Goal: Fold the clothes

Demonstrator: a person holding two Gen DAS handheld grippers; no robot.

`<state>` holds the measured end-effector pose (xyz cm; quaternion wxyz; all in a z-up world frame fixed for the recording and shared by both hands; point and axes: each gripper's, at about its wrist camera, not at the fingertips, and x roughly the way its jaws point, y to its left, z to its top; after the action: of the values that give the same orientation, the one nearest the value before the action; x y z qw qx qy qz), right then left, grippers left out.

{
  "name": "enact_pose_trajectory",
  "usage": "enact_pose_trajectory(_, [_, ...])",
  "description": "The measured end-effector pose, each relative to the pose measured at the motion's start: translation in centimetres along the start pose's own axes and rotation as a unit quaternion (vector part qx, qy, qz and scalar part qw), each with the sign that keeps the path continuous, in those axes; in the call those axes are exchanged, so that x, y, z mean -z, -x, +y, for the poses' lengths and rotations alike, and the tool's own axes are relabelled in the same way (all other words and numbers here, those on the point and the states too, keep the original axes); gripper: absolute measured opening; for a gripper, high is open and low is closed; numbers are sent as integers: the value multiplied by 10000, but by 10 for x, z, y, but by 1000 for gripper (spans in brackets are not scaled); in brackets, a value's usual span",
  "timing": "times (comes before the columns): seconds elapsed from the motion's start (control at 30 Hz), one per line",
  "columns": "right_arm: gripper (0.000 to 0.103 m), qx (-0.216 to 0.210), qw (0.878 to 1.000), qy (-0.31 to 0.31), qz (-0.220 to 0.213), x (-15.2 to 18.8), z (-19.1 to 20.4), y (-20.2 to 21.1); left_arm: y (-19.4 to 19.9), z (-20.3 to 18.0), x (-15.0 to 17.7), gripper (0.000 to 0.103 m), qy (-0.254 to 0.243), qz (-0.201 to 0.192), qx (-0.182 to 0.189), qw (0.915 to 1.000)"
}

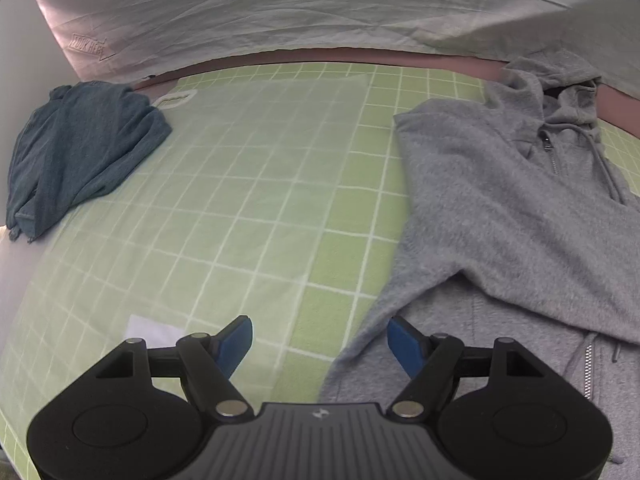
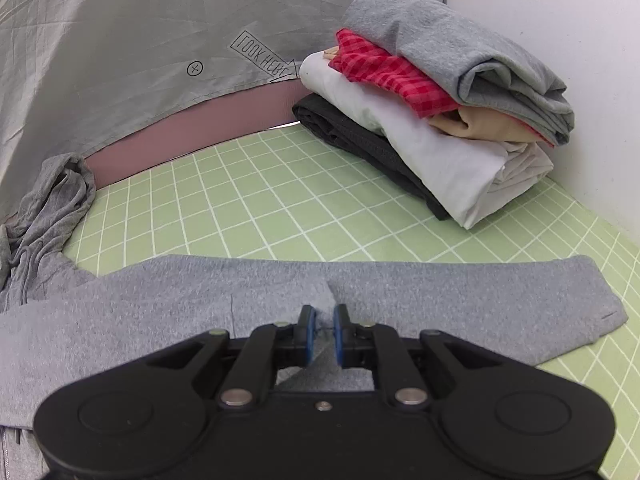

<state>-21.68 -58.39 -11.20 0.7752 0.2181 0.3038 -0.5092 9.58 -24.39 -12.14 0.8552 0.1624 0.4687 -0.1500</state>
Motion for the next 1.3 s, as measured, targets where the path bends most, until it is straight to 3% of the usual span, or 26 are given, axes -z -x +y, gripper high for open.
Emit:
enact_pose_trajectory(0.17, [11,45,10000,44,42,-1,3,-3,-19,-24,-15,76,-269,18,113,9996])
enact_pose_trajectory(0.33, [10,150,9995,-185,-183,-6,-4,6,-16,-4,-32,75,402,-343,-94,9986])
enact_pose_trajectory(0.5, [10,119,9998,-106,94,7,3,-2,-32,9,-25,74,311,18,-808,9962])
enact_pose_trajectory(0.6, [11,128,9994,-93,316,16,5,-7,-26,27,-18,75,756,81,-503,9958])
enact_pose_trajectory(0.7, [31,113,9986,-316,397,18,1,-8,-19,34,-14,75,939,59,-382,9948])
enact_pose_trajectory(0.77, [54,-44,9976,-529,439,19,-3,-10,-17,32,-13,76,910,58,-344,9952])
enact_pose_trajectory(0.83, [60,-146,9962,-675,523,21,-4,-13,-15,30,-13,77,918,57,-219,9955])
enact_pose_trajectory(0.93, [60,-233,9947,-733,682,24,-4,-20,-13,25,-14,77,859,29,-188,9961])
enact_pose_trajectory(1.0, [59,-247,9944,-736,719,27,-3,-22,-11,24,-14,77,836,14,-185,9963])
enact_pose_trajectory(1.03, [52,-239,9951,-674,686,27,-2,-21,-10,23,-14,77,833,6,-178,9964])
enact_pose_trajectory(1.1, [31,-277,9966,-429,645,26,3,-18,-9,22,-14,77,825,-7,-174,9964])
enact_pose_trajectory(1.13, [14,-318,9971,-281,626,25,5,-17,-8,22,-13,77,816,-9,-188,9965])
enact_pose_trajectory(1.3, [11,-672,9972,93,313,9,26,2,-5,24,-10,77,827,-30,-198,9964])
